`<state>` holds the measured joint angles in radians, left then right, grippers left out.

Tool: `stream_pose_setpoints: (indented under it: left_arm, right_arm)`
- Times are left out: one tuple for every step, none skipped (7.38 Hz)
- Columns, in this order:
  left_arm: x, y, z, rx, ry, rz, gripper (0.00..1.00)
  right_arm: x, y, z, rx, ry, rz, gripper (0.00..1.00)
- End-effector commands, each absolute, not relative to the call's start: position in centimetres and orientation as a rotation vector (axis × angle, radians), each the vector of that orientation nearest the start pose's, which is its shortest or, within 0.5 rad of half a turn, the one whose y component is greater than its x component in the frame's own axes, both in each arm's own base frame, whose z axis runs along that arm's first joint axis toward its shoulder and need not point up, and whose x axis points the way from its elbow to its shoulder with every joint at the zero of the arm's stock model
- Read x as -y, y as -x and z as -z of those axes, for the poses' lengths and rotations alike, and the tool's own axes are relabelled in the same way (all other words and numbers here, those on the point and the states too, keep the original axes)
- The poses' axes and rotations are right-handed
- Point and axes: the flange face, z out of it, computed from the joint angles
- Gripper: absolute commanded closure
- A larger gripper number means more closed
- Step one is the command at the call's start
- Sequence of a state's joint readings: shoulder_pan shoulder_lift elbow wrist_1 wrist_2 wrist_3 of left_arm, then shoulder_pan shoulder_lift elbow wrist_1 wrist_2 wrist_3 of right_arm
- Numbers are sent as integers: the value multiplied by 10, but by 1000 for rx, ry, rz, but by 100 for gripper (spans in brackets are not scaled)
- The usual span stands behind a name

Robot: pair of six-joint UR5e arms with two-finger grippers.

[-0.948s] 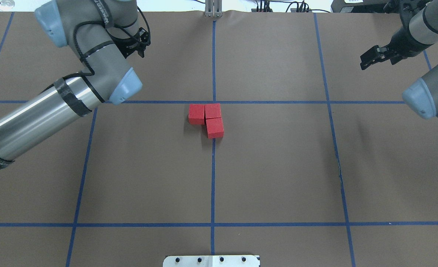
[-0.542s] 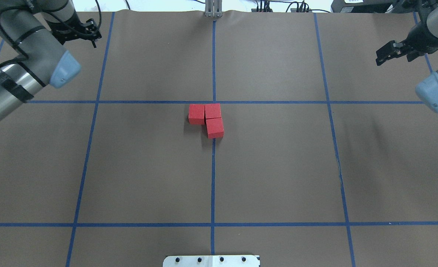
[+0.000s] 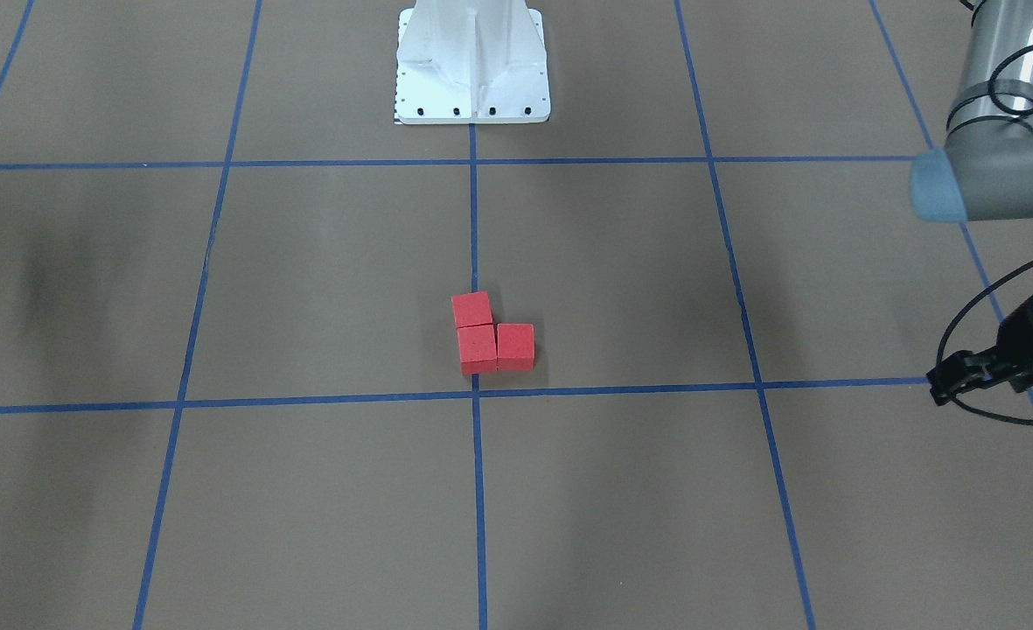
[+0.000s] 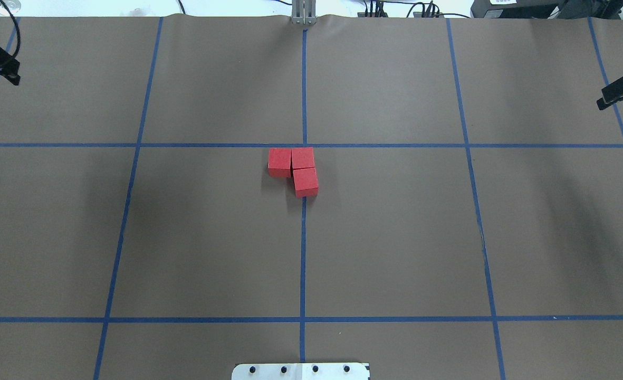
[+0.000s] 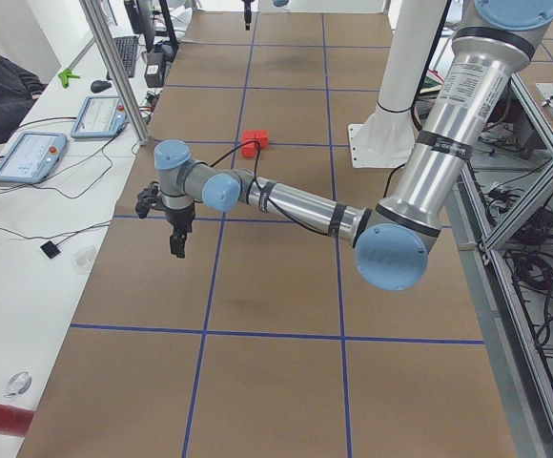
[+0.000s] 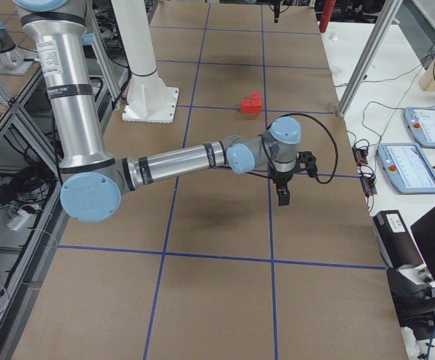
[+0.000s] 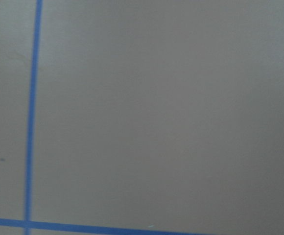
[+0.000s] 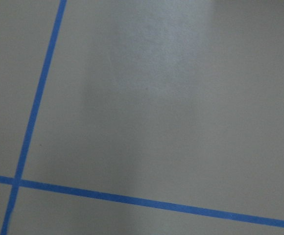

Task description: Form red blocks into L shape at center

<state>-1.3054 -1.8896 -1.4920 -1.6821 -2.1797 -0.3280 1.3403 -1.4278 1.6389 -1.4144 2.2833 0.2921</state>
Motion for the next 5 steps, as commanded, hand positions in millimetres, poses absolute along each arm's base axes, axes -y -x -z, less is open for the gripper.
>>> stream_pose_setpoints:
  left_arm:
    - [589, -6, -581, -678, -197, -185, 0]
    - [576, 0, -594, -674, -191, -176, 0]
    - [568, 1, -608, -668, -173, -173, 0]
    - [536, 3, -645, -666, -112, -161, 0]
    - [532, 7, -638, -674, -126, -151, 0]
  right_arm:
    - [529, 15, -579, 809, -135, 73, 1]
    - [522, 9, -588, 805, -132, 79, 1]
    - [515, 1, -594, 801, -126, 64, 1]
    - [513, 1, -599, 790, -122, 64, 1]
    - [513, -2, -599, 797, -121, 56, 1]
